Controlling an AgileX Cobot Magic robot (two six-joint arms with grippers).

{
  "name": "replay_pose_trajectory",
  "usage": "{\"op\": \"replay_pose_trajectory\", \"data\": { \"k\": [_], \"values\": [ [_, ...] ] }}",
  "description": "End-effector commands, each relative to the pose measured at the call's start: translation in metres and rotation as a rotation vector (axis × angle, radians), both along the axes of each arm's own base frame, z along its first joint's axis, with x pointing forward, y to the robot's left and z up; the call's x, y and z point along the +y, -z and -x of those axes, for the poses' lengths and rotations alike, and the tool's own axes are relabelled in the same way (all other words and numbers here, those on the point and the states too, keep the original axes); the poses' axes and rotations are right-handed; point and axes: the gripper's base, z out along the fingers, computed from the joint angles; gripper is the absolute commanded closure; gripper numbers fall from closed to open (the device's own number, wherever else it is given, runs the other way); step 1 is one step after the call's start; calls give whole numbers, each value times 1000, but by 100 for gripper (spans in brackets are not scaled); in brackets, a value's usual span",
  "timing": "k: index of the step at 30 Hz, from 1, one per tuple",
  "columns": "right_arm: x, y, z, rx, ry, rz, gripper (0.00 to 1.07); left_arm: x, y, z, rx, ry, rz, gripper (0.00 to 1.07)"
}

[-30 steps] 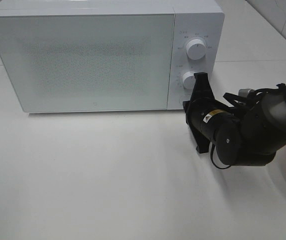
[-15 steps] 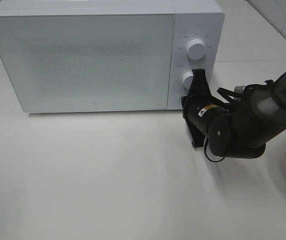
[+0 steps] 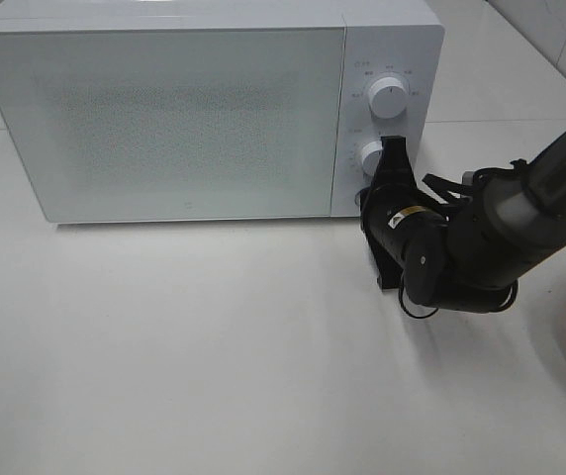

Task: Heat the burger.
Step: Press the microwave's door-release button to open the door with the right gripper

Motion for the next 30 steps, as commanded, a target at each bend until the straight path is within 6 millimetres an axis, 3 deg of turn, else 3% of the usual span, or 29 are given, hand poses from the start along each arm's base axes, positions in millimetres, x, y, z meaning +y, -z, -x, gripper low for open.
{"op": "replay_pose_trajectory", "data": {
  "k": [1,14,20,30],
  "values": [
    [-2,-12,-10,-95,16,17,107,0,0,2,-18,-2,0,16],
    [-8,-30,-14,-288,94,-23,107,0,0,2,-18,-2,0,16],
    [-10,-33,-17,-293,129,-37,107,0,0,2,-18,-2,0,16],
    [-6,-53,-37,-426,160,20,107,0,0,2,-18,-2,0,16]
  ]
}}
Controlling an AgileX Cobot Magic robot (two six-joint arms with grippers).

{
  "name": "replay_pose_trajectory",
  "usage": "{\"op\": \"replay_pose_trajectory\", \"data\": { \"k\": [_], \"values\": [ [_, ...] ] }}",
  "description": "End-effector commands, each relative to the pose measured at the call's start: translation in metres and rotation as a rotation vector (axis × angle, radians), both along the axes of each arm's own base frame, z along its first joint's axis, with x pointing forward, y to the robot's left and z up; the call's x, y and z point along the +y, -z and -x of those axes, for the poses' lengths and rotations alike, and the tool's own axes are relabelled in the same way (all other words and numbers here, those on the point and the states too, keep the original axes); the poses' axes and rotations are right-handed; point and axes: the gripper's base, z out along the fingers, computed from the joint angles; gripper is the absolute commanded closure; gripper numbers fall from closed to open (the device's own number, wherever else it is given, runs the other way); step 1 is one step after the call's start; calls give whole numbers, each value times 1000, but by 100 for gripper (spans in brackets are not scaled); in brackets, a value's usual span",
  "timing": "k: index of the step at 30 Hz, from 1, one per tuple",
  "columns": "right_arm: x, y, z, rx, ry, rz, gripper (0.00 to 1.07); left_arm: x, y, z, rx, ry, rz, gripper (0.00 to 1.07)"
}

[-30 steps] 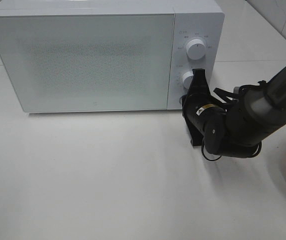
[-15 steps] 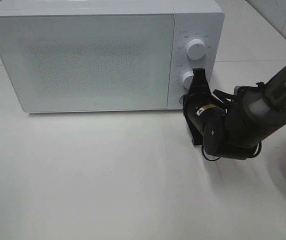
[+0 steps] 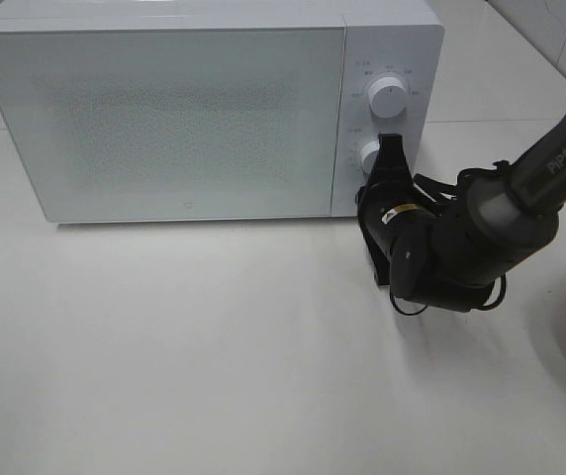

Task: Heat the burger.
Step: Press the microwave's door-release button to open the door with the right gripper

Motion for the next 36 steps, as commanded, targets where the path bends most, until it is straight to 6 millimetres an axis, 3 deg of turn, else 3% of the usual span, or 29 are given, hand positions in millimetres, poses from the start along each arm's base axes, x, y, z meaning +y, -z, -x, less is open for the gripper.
{"op": "replay_pose_trajectory", "data": {
  "k": [1,8,24,36],
  "values": [
    [-8,-50,-32,-429,103,11,107,1,0,2,-18,-5,-5,16],
    [-11,-51,-41,-469,112,10,107,1,0,2,-18,-5,-5,16],
    [-10,-49,-41,-454,97,15,107,1,0,2,-18,-5,-5,16],
    [-9,-34,-31,-311,27,33,107,1,0,2,-18,-5,-5,16]
  ]
}}
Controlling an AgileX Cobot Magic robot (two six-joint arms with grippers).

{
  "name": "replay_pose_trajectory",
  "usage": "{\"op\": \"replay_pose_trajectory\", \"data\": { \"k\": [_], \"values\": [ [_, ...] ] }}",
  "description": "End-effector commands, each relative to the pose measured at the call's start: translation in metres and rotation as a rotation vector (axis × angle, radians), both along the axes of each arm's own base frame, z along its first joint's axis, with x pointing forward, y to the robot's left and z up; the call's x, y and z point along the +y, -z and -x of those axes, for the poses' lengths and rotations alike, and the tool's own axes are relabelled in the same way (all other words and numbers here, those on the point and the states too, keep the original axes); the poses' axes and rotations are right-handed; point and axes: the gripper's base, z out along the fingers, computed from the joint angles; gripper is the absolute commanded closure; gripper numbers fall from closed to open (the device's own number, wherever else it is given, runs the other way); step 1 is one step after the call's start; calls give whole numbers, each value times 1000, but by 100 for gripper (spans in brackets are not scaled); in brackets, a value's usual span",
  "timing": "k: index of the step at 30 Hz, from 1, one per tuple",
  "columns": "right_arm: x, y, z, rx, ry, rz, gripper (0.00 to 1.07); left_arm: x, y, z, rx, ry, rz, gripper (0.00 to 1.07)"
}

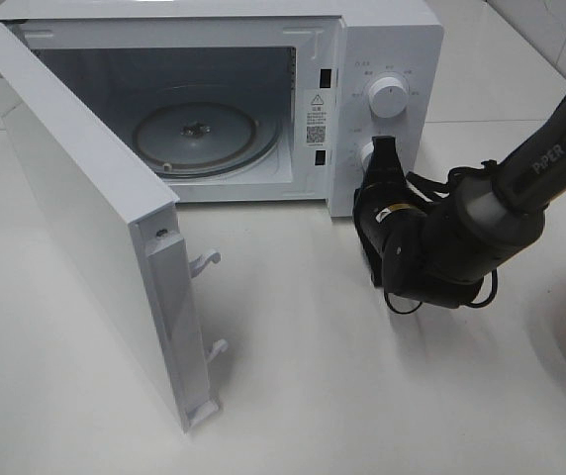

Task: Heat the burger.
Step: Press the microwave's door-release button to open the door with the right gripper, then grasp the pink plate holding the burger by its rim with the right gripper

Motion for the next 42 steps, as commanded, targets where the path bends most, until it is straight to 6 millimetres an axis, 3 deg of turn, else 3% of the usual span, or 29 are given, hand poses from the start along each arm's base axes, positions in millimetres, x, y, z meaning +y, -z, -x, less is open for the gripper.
{"op": "replay_pose_trajectory", "data": {
  "k": [1,9,12,19,23,26,29,31,34,36,42],
  "values": [
    [-12,-40,-21,-299,3,21,107,1,0,2,-18,-5,-5,16],
    [-17,-31,3,-117,-87,52,107,1,0,2,-18,-5,-5,16],
    [-24,-26,20,-47,-119,76,107,1,0,2,-18,-5,-5,16],
    [-35,-30,49,38,-173,104,107,1,0,2,-18,-5,-5,16],
    [-42,-36,76,120,-259,152,107,1,0,2,-18,-5,-5,16],
    [-42,-38,80,132,-278,170,107,1,0,2,-18,-5,-5,16],
    [-44,-44,88,161,-340,249,107,1,0,2,-18,-5,-5,16],
    [-44,-56,94,199,-456,405,106,1,0,2,-18,-5,-5,16],
    [-44,-58,96,203,-488,455,105,1,0,2,-18,-5,-5,16],
    [-45,-62,104,248,-628,633,105,1,0,2,-18,-5,-5,16],
    [-49,-68,112,287,-751,773,104,1,0,2,-18,-5,-5,16]
  ]
}}
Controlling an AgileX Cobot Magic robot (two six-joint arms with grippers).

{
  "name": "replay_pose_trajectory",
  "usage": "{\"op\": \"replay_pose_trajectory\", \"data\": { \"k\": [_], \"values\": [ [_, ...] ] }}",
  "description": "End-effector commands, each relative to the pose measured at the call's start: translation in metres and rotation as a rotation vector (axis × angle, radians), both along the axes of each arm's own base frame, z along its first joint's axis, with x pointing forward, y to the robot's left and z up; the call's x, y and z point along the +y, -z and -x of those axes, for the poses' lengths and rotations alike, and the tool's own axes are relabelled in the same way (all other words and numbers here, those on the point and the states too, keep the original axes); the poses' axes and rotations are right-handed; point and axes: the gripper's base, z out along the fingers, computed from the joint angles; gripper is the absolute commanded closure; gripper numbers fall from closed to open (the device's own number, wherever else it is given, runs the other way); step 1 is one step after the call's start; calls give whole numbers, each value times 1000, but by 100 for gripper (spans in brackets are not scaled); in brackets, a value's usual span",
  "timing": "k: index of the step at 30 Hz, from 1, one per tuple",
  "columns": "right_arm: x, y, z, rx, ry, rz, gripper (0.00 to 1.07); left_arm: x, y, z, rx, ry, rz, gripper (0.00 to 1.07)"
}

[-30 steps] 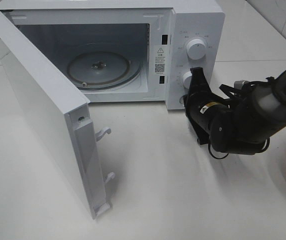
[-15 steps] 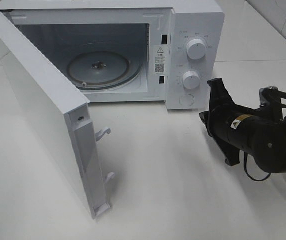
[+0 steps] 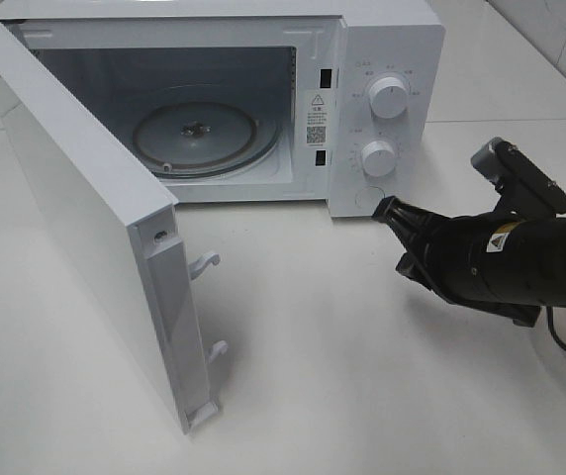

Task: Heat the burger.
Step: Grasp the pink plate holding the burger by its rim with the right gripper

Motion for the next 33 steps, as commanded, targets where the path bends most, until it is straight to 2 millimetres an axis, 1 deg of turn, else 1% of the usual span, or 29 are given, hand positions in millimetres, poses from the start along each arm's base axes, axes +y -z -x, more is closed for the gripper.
{"op": "replay_pose_trajectory", "data": {
  "k": [1,2,3,5,6,8,9,10,12,13,16,18,19,20,21,23,25,26,27,28,29,30,31,32,33],
  "values": [
    [-11,-6,9,65,-158,170,103,1,0,2,-18,-5,-5,16],
    [-16,-7,11,84,-181,199,103,1,0,2,-18,-5,-5,16],
    [-16,-7,11,84,-181,199,103,1,0,2,-18,-5,-5,16],
    [-31,-12,17,155,-261,282,102,1,0,2,-18,-5,-5,16],
    [-31,-12,17,155,-261,282,102,1,0,2,-18,-5,-5,16],
    [-40,-14,22,211,-315,323,101,1,0,2,-18,-5,-5,16],
    [-40,-14,22,211,-315,323,101,1,0,2,-18,-5,-5,16],
    [-44,-17,23,244,-351,343,101,1,0,2,-18,-5,-5,16],
    [-46,-19,23,260,-383,362,100,1,0,2,-18,-5,-5,16],
    [-46,-25,23,282,-448,403,99,1,0,2,-18,-5,-5,16],
    [-46,-28,22,295,-483,433,99,1,0,2,-18,-5,-5,16],
    [-49,-39,17,361,-584,543,97,1,0,2,-18,-5,-5,16],
    [-49,-39,17,361,-584,543,97,1,0,2,-18,-5,-5,16],
    [-51,-47,14,383,-617,600,96,1,0,2,-18,-5,-5,16],
    [-51,-47,14,383,-617,600,96,1,0,2,-18,-5,-5,16],
    [-54,-55,9,401,-647,668,93,1,0,2,-18,-5,-5,16],
    [-55,-57,7,398,-647,678,91,1,0,2,-18,-5,-5,16],
    [-60,-61,2,380,-625,684,84,1,0,2,-18,-5,-5,16],
    [-60,-61,2,380,-625,684,84,1,0,2,-18,-5,-5,16],
    [-66,-64,-2,376,-603,690,73,1,0,2,-18,-5,-5,16],
    [-71,-65,-4,375,-590,700,65,1,0,2,-18,-5,-5,16],
    [-71,-65,-4,375,-590,700,65,1,0,2,-18,-5,-5,16],
    [-78,-65,-5,381,-570,708,47,1,0,2,-18,-5,-5,16],
    [-78,-65,-5,381,-570,708,47,1,0,2,-18,-5,-5,16],
    [-82,-65,-6,386,-562,716,37,1,0,2,-18,-5,-5,16]
  ]
}}
